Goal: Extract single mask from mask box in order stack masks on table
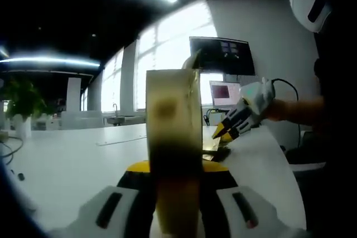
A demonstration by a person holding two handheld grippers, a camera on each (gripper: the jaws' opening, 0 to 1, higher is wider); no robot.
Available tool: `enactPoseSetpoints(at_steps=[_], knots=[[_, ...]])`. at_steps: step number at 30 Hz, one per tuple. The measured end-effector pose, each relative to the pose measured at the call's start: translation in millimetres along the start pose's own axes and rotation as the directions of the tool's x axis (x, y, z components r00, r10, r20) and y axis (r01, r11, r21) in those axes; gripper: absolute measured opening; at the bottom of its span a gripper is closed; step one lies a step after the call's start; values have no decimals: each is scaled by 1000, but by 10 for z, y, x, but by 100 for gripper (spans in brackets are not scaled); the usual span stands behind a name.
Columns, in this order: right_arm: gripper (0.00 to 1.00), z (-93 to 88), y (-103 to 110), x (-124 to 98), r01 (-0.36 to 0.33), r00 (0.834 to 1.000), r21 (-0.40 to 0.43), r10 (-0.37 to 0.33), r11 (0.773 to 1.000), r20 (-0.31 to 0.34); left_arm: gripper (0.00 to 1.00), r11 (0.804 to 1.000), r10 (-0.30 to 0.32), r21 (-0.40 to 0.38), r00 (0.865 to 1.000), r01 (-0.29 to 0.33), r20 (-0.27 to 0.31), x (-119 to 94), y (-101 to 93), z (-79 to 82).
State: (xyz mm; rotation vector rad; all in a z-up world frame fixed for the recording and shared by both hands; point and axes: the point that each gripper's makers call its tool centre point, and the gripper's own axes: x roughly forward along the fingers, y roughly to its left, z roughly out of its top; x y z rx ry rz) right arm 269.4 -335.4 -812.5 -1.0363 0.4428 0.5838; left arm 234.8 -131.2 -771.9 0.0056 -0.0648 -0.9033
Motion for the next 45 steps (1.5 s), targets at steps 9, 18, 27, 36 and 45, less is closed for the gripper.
enactPoseSetpoints(at_steps=[9, 18, 27, 36, 45], knots=[[21, 15, 11, -41, -30, 998, 94, 25, 995, 56, 31, 1000, 1, 1, 1000, -1, -2, 1, -2, -4], [25, 10, 25, -67, -49, 996, 161, 35, 986, 88, 31, 1000, 0, 0, 1000, 0, -4, 3, -4, -6], [28, 24, 34, -155, -77, 988, 262, 37, 962, 152, 31, 1000, -2, 0, 1000, 2, -4, 7, -4, -7], [29, 120, 56, -248, -112, 970, 377, 19, 920, 243, 32, 1000, -4, -2, 1000, 4, -4, 14, -5, -8], [29, 225, -104, -313, -107, 951, 440, -37, 892, 307, 32, 1000, -4, -4, 1000, 4, -5, 14, -5, -9]])
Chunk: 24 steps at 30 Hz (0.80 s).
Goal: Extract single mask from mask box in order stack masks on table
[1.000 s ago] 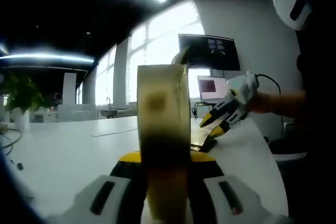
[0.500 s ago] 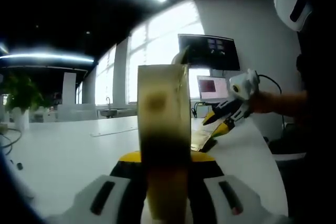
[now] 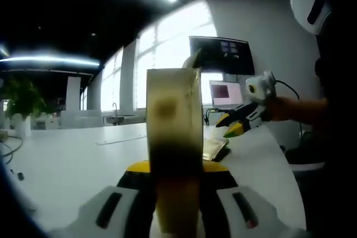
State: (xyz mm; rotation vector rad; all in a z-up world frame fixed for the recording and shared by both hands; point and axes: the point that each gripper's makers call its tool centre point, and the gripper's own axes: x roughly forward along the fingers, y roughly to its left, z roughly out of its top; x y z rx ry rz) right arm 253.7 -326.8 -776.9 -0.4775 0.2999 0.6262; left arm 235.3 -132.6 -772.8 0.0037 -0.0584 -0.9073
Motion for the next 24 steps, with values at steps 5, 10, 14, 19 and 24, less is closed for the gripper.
enactPoseSetpoints(at_steps=[5, 10, 14, 19, 24], knots=[[30, 178, 19, 33, -11, 994, 114, -2, 993, 113, 32, 1000, 0, -1, 1000, 0, 0, 0, 0, -2], [30, 280, 37, 69, -27, 985, 138, 3, 990, 172, 32, 1000, 1, -1, 1000, -1, -1, 1, 1, -4], [30, 290, 97, 79, -23, 985, 107, 4, 994, 172, 32, 1000, 0, -2, 1000, 0, -1, 1, 1, -5], [30, 314, 137, 54, -50, 975, 184, 8, 982, 223, 31, 1000, 1, -4, 1000, -1, -1, 2, 3, -6], [30, 257, 192, 59, -61, 974, 208, 13, 976, 224, 30, 997, 4, -72, 1000, -3, 4, -6, 52, 1]])
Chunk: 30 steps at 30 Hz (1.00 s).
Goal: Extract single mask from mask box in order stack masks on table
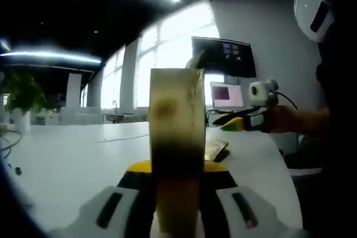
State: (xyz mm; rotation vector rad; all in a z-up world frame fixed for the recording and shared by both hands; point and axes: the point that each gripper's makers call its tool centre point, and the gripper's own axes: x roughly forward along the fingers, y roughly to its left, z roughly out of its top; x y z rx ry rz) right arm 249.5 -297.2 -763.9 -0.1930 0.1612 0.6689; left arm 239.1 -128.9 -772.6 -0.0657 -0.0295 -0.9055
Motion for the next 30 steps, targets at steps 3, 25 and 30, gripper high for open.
enactPoseSetpoints(at_steps=[3, 25, 30], knots=[[30, -26, -33, -37, 6, 1000, -7, -6, 1000, -11, 30, 998, 11, -58, 1000, -11, 6, -15, 48, 9], [29, -19, -93, -100, 28, 999, -15, -29, 999, -19, 30, 1000, -7, 29, 1000, 8, -3, -9, -21, -24], [29, -8, -91, -103, 28, 999, -17, -28, 999, -20, 30, 999, -9, 31, 1000, 9, -4, -7, -35, -17]])
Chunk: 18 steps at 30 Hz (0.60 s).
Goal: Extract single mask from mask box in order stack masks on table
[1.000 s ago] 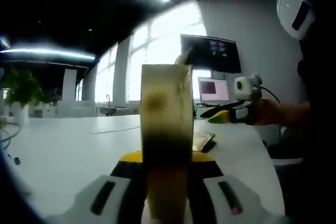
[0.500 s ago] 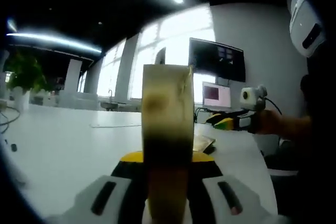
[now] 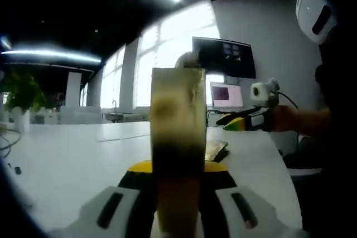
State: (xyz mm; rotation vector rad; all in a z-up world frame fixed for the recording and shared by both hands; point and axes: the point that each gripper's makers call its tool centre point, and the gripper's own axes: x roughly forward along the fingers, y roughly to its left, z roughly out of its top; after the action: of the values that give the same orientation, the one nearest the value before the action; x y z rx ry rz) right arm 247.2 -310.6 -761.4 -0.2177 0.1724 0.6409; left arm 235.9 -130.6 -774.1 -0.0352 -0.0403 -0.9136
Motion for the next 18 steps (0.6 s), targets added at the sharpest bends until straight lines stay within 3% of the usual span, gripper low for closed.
enactPoseSetpoints(at_steps=[12, 16, 18], knots=[[29, 90, 31, -28, -13, 1000, -19, 13, 1000, 5, 30, 1000, 1, -14, 1000, -1, -2, 3, 1, 8], [29, 155, 37, -33, -17, 1000, -33, 17, 999, 13, 30, 994, 16, -107, 1000, -16, 4, -14, 77, 19], [29, 167, 40, -28, -17, 1000, -34, 18, 999, 14, 30, 993, 19, -113, 1000, -18, 4, -20, 95, 22]])
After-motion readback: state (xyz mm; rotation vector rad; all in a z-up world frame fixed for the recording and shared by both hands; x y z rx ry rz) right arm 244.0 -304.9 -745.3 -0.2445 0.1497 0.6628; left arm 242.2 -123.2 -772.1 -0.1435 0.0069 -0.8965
